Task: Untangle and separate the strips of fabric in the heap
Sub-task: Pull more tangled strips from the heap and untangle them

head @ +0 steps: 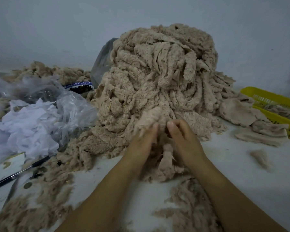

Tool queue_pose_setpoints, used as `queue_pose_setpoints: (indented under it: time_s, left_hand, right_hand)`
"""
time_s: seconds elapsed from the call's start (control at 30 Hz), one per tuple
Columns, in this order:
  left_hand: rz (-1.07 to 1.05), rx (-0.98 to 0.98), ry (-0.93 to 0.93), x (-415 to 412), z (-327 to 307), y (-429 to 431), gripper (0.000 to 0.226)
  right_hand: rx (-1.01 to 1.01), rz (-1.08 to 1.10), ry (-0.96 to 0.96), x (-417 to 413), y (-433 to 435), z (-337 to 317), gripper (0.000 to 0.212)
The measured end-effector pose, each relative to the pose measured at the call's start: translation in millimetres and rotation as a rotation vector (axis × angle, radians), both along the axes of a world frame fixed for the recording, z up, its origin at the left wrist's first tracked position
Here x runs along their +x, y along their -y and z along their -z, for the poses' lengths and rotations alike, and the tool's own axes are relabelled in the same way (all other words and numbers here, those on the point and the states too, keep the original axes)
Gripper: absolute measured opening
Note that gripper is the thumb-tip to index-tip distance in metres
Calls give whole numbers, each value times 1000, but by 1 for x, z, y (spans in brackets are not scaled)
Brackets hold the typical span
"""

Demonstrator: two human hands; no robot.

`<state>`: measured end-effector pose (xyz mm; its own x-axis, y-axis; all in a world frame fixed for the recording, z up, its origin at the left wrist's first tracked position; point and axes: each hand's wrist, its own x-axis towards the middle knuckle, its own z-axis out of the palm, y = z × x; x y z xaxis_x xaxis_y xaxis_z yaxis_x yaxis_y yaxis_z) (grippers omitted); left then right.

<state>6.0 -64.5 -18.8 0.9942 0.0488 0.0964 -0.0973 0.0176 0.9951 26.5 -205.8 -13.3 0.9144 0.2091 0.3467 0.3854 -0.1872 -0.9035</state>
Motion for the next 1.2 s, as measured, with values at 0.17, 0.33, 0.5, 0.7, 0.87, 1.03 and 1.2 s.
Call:
queue_pose_setpoints:
  time_s: [0.17, 0.33, 0.5, 0.7, 0.87, 1.03, 1.2]
  left_hand:
    - [37, -20, 54, -1, 3, 4, 25]
    - [-240, -613, -5, 3, -11, -3, 41]
    - [-223, -820, -72, 8, -17, -10, 31]
    - [-131, -930, -102, 14, -14, -21, 19]
    - [-225, -552, 46, 11, -13, -23, 44]
    - [-171, 228, 246, -1, -5, 7, 41]
    - [-111, 324, 250, 3, 3, 11, 19]
  right_hand:
    - [-74, -10, 13, 1, -2, 1, 30]
    - [-173, 45, 15, 4, 2, 4, 33]
    - [-84, 160, -53, 9, 3, 4, 32]
    - [198, 249, -324, 18, 10, 0, 32]
    - [336, 378, -321, 28, 24, -9, 37]
    - [203, 386, -213, 24, 15, -4, 36]
    - [84, 203, -155, 13, 1, 3, 20]
